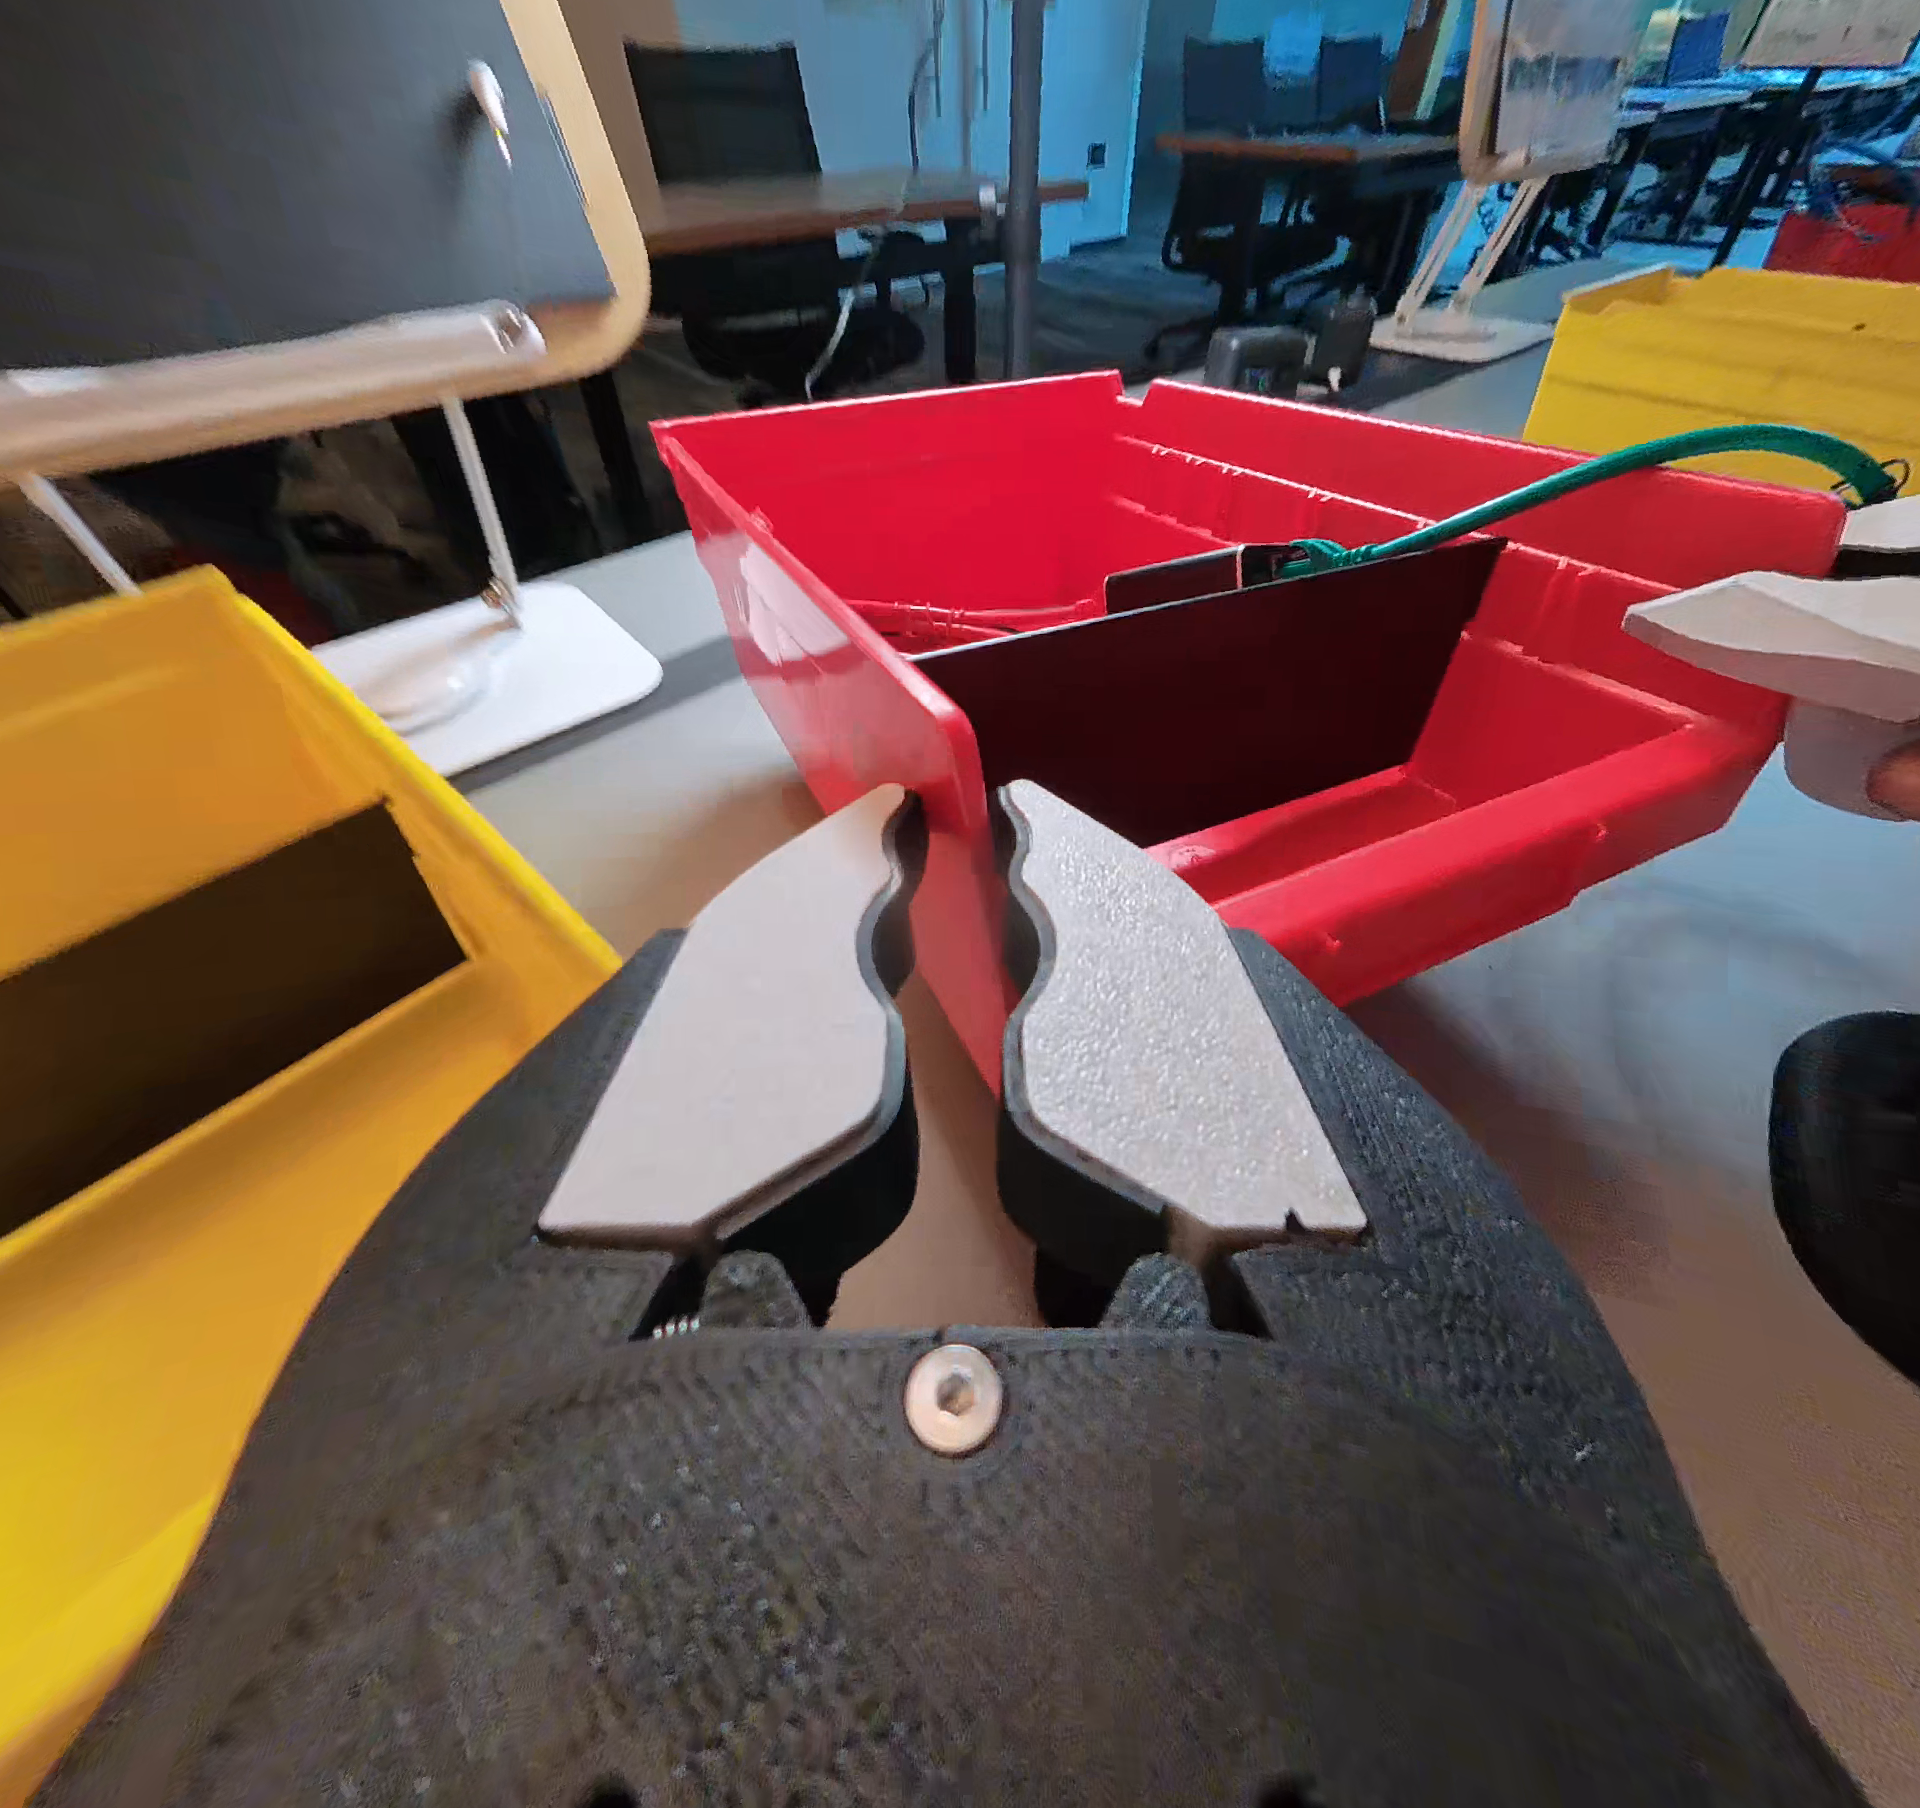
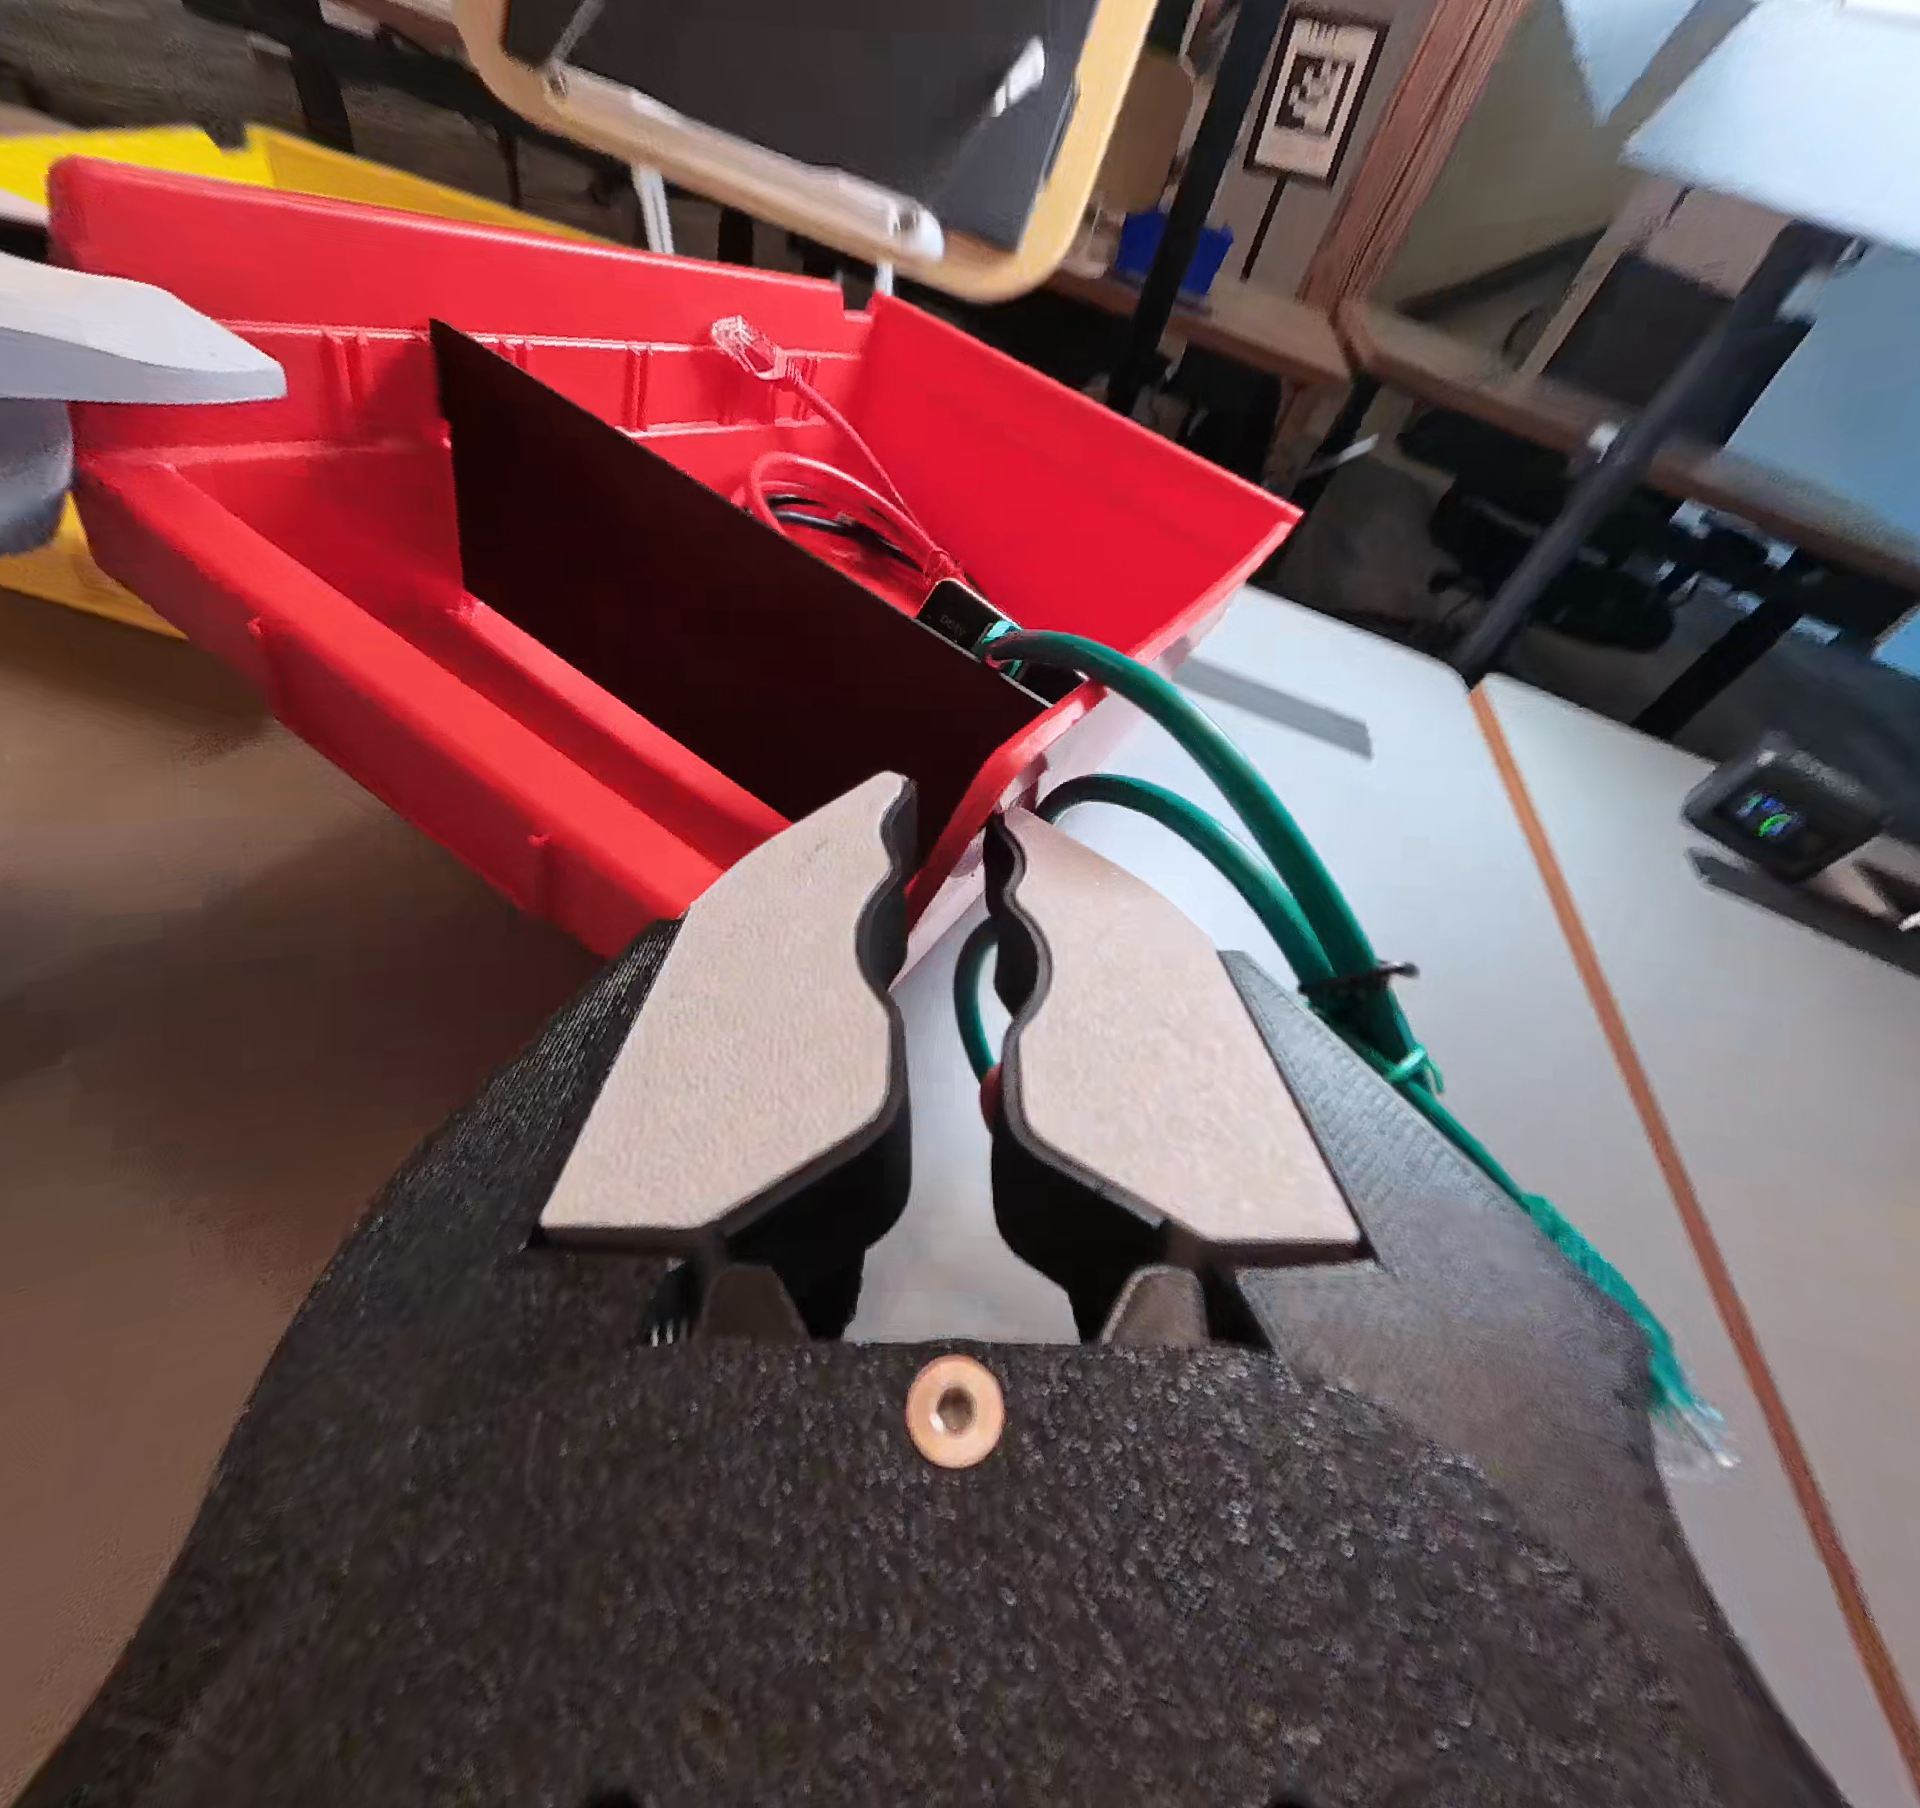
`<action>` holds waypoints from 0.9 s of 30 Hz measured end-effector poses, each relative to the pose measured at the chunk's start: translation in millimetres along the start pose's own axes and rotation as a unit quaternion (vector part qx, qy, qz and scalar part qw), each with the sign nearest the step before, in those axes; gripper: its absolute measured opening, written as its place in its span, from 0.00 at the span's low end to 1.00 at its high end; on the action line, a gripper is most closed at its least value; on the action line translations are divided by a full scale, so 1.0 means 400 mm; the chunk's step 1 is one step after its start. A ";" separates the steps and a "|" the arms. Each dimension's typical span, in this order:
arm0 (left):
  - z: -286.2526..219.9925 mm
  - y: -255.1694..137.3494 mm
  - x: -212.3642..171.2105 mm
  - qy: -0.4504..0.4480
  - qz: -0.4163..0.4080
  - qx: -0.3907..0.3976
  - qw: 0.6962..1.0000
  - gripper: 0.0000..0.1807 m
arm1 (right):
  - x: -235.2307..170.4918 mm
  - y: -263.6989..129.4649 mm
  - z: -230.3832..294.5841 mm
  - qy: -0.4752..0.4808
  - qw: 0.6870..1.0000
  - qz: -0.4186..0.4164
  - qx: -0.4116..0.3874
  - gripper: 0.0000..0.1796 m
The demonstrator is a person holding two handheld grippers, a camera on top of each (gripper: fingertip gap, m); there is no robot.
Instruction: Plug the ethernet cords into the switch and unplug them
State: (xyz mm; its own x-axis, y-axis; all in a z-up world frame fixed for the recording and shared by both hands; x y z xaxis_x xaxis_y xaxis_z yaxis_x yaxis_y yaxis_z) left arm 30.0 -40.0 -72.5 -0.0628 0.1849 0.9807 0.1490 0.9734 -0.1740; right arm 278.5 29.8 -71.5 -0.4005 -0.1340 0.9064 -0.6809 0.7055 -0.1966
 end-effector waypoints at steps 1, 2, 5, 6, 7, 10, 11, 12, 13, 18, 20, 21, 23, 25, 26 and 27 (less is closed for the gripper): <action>-0.001 -0.022 0.020 0.011 -0.014 0.006 1.000 0.06 | 0.027 -0.012 0.005 -0.008 1.000 -0.015 -0.005 0.06; 0.000 -0.046 0.041 0.021 -0.030 0.014 0.999 0.06 | 0.057 -0.022 0.010 -0.017 0.999 -0.032 -0.009 0.06; 0.018 -0.134 0.113 0.041 -0.076 0.042 0.995 0.06 | 0.162 -0.040 0.038 -0.035 0.995 -0.089 -0.004 0.07; 0.031 -0.167 0.135 0.045 -0.090 0.054 0.993 0.06 | 0.199 -0.040 0.052 -0.041 0.993 -0.107 0.002 0.07; 0.047 -0.202 0.156 0.047 -0.103 0.068 0.991 0.06 | 0.236 -0.035 0.069 -0.046 0.991 -0.125 0.010 0.07; 0.105 -0.313 0.201 0.051 -0.132 0.117 0.983 0.05 | 0.340 -0.002 0.135 -0.054 0.983 -0.172 0.047 0.07; 0.127 -0.351 0.210 0.051 -0.138 0.136 0.980 0.05 | 0.370 0.013 0.162 -0.055 0.980 -0.183 0.061 0.07; 0.149 -0.389 0.216 0.051 -0.144 0.154 0.976 0.05 | 0.399 0.030 0.192 -0.055 0.977 -0.194 0.077 0.07; 0.172 -0.427 0.220 0.049 -0.149 0.172 0.973 0.05 | 0.425 0.048 0.223 -0.053 0.973 -0.203 0.093 0.07; 0.285 -0.600 0.198 0.028 -0.165 0.256 0.952 0.05 | 0.518 0.135 0.401 -0.035 0.957 -0.232 0.169 0.07; 0.328 -0.657 0.175 0.017 -0.163 0.284 0.945 0.05 | 0.534 0.169 0.473 -0.022 0.951 -0.235 0.200 0.07; 0.348 -0.684 0.162 0.010 -0.161 0.294 0.942 0.05 | 0.538 0.183 0.509 -0.015 0.948 -0.234 0.214 0.07; 0.385 -0.733 0.134 -0.002 -0.157 0.313 0.937 0.05 | 0.539 0.209 0.577 -0.002 0.943 -0.231 0.240 0.07; 0.416 -0.776 0.101 -0.011 -0.152 0.332 0.931 0.05 | 0.533 0.231 0.643 0.008 0.938 -0.227 0.261 0.07; 0.431 -0.795 0.085 -0.016 -0.149 0.339 0.929 0.05 | 0.527 0.241 0.673 0.012 0.936 -0.224 0.270 0.07; 0.444 -0.812 0.068 -0.022 -0.145 0.345 0.927 0.05 | 0.521 0.249 0.702 0.015 0.935 -0.219 0.279 0.07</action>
State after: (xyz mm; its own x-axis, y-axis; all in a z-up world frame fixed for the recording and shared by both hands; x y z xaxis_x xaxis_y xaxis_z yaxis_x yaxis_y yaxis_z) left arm -195.5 -327.2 -4.9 -0.0442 -0.1081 0.9932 -0.5469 0.8345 0.0665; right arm -44.7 -123.2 -7.1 0.0036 -0.2998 0.9540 -0.9927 0.1141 0.0396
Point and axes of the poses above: each gripper's, where its closed fingertips meet, y out along the fingers, x out of its top, z = x × y across the jaws, the point moved 9 cm from there along -y, back along the fingers, and after that the axes turned 7 degrees about -y, right-handed, at the moved point
